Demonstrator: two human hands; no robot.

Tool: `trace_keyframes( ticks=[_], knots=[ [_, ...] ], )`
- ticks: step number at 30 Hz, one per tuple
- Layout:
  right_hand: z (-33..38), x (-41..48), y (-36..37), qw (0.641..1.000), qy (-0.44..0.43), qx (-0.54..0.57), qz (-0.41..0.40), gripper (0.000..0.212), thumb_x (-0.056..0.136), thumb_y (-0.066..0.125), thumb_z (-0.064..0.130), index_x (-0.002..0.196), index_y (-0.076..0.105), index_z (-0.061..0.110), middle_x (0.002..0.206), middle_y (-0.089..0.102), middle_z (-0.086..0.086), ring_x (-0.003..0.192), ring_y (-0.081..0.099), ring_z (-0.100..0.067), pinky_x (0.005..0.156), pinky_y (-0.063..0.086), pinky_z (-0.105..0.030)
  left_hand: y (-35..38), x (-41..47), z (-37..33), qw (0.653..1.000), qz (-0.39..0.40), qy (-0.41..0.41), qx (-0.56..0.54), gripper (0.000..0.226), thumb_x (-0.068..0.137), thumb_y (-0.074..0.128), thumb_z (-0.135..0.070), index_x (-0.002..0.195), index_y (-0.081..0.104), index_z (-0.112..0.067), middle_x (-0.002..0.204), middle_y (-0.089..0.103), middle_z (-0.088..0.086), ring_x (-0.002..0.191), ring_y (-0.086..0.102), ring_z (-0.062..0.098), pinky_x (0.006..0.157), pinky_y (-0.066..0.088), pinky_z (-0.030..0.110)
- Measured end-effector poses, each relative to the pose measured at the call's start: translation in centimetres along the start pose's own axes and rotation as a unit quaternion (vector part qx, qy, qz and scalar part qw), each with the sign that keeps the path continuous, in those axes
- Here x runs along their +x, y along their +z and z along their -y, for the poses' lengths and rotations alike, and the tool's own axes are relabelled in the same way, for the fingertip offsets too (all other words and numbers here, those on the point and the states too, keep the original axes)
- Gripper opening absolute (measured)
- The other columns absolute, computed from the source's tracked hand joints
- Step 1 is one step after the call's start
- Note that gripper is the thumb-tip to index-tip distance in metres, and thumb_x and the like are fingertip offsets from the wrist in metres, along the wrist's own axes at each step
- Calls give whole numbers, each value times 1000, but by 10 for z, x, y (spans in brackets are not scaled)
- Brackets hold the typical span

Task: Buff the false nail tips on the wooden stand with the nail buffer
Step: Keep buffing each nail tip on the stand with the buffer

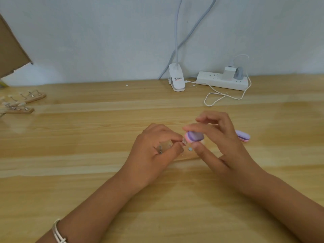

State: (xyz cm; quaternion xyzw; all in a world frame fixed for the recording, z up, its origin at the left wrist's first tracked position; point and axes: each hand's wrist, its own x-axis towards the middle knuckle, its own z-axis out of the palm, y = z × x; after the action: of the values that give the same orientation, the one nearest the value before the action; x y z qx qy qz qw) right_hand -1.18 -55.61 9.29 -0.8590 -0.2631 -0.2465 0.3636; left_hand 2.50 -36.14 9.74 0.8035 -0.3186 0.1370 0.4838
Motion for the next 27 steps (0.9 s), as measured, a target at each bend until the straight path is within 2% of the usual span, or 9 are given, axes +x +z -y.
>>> trace_keyframes(
  ticks=[3, 5, 8, 10, 12, 16, 20, 24, 27],
  knots=[
    [0, 0, 2, 998, -47, -36, -1, 31, 96, 58, 14, 127, 62, 15, 117, 53, 3, 108, 52, -6, 100, 32, -9, 0, 0, -1, 1000, -14, 8, 10, 12, 85, 67, -25, 85, 76, -17, 82, 70, -16, 86, 64, 7, 87, 47, 35],
    [-4, 1, 0, 998, -40, -36, -28, 29, 93, 66, 6, 121, 64, 10, 109, 62, 3, 106, 58, -10, 98, 36, -10, 1, 0, -2, 1000, -19, 8, 18, 10, 85, 67, -18, 87, 76, -17, 76, 68, -24, 80, 64, 3, 94, 44, 35],
    [-6, 2, -2, 995, -55, -51, -61, 22, 87, 71, -3, 109, 70, 2, 105, 70, -2, 103, 65, -14, 96, 41, -13, 1, -1, -4, 999, -21, 14, 29, 11, 85, 65, -18, 86, 76, -19, 75, 68, -16, 77, 62, 7, 82, 48, 38],
    [-2, 2, 1, 990, -88, -82, -73, 16, 90, 68, 1, 105, 72, 1, 105, 71, -4, 103, 63, -11, 97, 34, -6, -1, -1, -4, 999, -13, 19, 28, 13, 85, 63, -20, 85, 75, -22, 75, 65, -15, 77, 61, 9, 74, 48, 39],
    [-2, 3, 2, 985, -112, -106, -80, 15, 89, 68, 0, 103, 74, 2, 104, 71, -5, 103, 62, -10, 97, 30, -2, -3, -1, -5, 999, 3, 24, 26, 13, 86, 62, -22, 85, 74, -24, 75, 64, -16, 78, 60, 9, 73, 48, 39],
    [-10, 2, -2, 988, -90, -93, -84, 24, 81, 76, -10, 103, 75, 1, 105, 71, -10, 99, 67, -17, 94, 43, -12, -1, -2, -5, 999, 16, 20, 31, 19, 89, 59, -27, 88, 76, -19, 77, 67, -8, 78, 60, 12, 76, 47, 41],
    [-5, 2, 2, 980, -142, -109, -85, 12, 89, 70, -2, 99, 75, 3, 104, 71, -8, 100, 63, -10, 93, 30, -1, 0, -3, -4, 1000, 24, 10, 13, 13, 88, 63, -20, 89, 76, -17, 78, 67, -7, 78, 60, 15, 74, 47, 44],
    [-12, 3, -2, 984, -113, -108, -82, 20, 82, 75, -7, 100, 75, 1, 103, 71, -10, 98, 66, -15, 93, 39, -9, 0, -2, -4, 1000, 24, 3, 6, 15, 88, 61, -16, 91, 76, -17, 78, 69, -9, 79, 61, 11, 76, 48, 38],
    [-8, 1, 1, 981, -133, -113, -87, 14, 87, 72, -3, 100, 75, 3, 103, 72, -9, 99, 64, -12, 94, 34, -5, 0, -2, -3, 1000, 25, -6, -7, 15, 88, 62, -16, 93, 76, -16, 80, 70, -8, 79, 62, 13, 75, 49, 39]
  ],
)
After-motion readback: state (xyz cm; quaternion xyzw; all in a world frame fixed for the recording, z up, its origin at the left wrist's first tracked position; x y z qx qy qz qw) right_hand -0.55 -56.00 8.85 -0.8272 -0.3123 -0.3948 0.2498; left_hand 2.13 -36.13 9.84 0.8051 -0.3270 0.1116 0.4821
